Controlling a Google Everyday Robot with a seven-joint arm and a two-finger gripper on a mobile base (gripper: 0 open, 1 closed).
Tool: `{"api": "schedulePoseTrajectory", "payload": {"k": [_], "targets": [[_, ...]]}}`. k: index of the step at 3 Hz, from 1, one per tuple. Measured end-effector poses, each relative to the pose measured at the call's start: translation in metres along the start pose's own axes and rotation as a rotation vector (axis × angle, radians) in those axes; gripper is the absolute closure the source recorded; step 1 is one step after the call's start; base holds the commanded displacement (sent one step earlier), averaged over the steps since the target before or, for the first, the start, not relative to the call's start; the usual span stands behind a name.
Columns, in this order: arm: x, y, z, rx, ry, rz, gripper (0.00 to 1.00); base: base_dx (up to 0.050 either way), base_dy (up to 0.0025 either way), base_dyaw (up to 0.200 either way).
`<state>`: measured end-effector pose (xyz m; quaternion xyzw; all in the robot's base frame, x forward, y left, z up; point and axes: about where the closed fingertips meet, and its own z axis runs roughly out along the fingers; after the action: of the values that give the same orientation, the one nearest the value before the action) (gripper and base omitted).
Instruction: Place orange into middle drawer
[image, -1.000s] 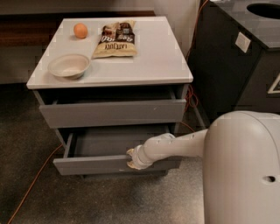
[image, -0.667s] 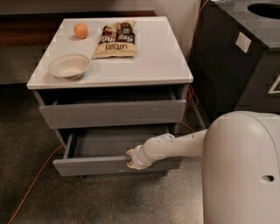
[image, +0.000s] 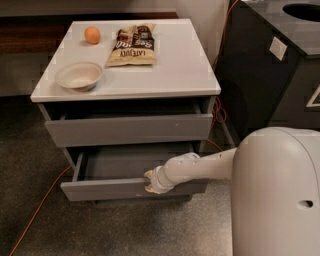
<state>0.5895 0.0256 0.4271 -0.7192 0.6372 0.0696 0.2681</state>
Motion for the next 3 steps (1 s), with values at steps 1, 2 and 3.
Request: {"api": "schedulePoseTrajectory", "payload": {"k": [1, 2, 3], "targets": [[0.0000, 0.0000, 0.0000, 0.000, 0.000, 0.000, 1.00, 0.000, 0.00000, 0.000], [0.0001, 0.0002, 0.0001, 0.000, 0.000, 0.000, 1.00, 0.000, 0.00000, 0.000], [0.0001, 0.0002, 0.0001, 0.000, 0.000, 0.000, 1.00, 0.000, 0.00000, 0.000]]}}
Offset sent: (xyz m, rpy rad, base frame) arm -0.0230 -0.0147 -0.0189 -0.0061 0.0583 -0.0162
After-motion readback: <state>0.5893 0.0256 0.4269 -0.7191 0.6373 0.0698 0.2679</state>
